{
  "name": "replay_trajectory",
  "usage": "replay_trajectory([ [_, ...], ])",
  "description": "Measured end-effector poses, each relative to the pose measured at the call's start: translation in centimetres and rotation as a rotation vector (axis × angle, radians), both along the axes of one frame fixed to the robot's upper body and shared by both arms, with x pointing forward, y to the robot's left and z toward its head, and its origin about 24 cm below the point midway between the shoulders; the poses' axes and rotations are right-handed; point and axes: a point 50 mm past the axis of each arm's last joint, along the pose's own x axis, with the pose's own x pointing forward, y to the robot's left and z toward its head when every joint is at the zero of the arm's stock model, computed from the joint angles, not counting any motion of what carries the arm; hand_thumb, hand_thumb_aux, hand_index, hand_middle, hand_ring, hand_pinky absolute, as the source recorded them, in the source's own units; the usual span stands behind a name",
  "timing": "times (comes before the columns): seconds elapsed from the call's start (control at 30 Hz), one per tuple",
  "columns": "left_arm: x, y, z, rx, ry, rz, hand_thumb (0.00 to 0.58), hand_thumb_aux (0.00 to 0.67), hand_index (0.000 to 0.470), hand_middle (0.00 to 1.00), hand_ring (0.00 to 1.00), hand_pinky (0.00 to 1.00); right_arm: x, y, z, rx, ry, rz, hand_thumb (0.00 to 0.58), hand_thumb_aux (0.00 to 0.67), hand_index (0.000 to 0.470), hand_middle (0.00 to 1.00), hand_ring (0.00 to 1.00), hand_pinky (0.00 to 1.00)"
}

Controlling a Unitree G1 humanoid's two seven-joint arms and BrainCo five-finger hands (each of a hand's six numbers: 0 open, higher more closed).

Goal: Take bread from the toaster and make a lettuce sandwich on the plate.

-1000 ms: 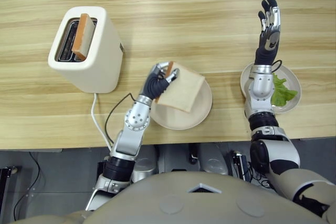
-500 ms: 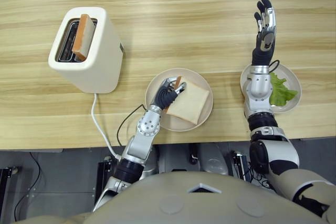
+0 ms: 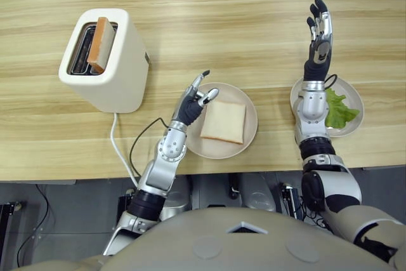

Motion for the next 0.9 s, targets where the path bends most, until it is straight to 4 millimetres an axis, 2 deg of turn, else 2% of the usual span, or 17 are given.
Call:
replay_trajectory([
  [0.2,-0.9,1.5,0.5,0.034,-0.009,0.029,0.000,0.000,0.000,1.00,1.00,1.00,-0.2,-0.2,0.1,0.000,-0.007,-0.004,0.000,0.000,0.000,0.00,0.00,0.00],
  [0.27,-0.8,2.2,1.4,0.035,-0.047,0.050,0.000,0.000,0.000,1.00,1.00,1.00,-0.2,-0.4,0.4,-0.008,-0.020,-0.007,0.000,0.000,0.000,0.00,0.00,0.00],
  [0.37,-0.4,3.5,2.6,0.022,-0.103,0.097,0.000,0.000,0.000,1.00,1.00,1.00,-0.3,-1.7,1.1,-0.037,-0.043,-0.034,0.000,0.000,0.000,0.00,0.00,0.00],
  [0.4,-0.2,3.9,3.0,0.008,-0.121,0.114,0.000,0.000,0.000,0.87,0.87,0.87,-0.5,-2.7,1.4,-0.074,-0.048,-0.057,0.000,0.000,0.000,0.00,0.00,0.00],
  [0.43,0.0,4.2,3.2,0.004,-0.137,0.126,0.000,0.000,0.000,0.87,0.87,0.87,-0.6,-3.5,1.7,-0.090,-0.052,-0.077,0.000,0.000,0.000,0.00,0.00,0.00],
  [0.47,0.2,4.3,3.6,-0.006,-0.158,0.129,0.000,0.000,0.000,0.00,0.00,0.00,-0.8,-4.5,2.1,-0.087,-0.058,-0.105,0.000,0.000,0.000,0.00,0.00,0.00],
  [0.53,0.9,4.0,4.7,-0.049,-0.218,0.107,0.000,0.000,0.000,0.00,0.00,0.00,-1.3,-7.1,3.5,-0.118,-0.087,-0.170,0.000,0.000,0.000,0.00,0.00,0.00],
  [0.67,2.0,3.7,5.7,-0.105,-0.282,0.091,0.000,0.000,0.000,0.00,0.00,0.00,-2.0,-10.1,5.3,-0.280,-0.098,-0.238,0.000,0.000,0.000,0.00,0.00,0.00],
  [0.9,3.0,5.3,7.0,-0.111,-0.376,0.131,0.000,0.000,0.000,0.00,0.00,0.00,-3.9,-14.2,2.5,-0.663,0.146,-0.322,0.000,0.000,0.000,0.00,0.00,0.00],
])
